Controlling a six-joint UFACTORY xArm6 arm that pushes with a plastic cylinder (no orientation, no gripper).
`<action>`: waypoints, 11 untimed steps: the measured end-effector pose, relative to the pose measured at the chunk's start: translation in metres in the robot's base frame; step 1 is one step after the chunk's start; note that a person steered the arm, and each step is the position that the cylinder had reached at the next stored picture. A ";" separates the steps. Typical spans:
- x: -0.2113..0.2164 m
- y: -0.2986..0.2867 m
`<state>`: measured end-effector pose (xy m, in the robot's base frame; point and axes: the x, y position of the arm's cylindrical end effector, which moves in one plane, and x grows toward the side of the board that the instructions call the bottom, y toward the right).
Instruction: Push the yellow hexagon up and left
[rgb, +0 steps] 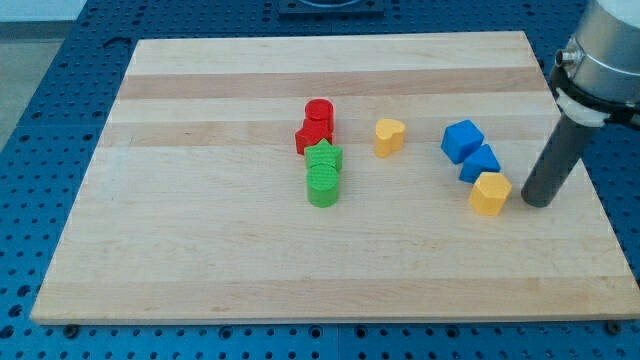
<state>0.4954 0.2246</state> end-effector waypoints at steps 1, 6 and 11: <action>0.024 0.001; -0.011 -0.044; -0.035 -0.080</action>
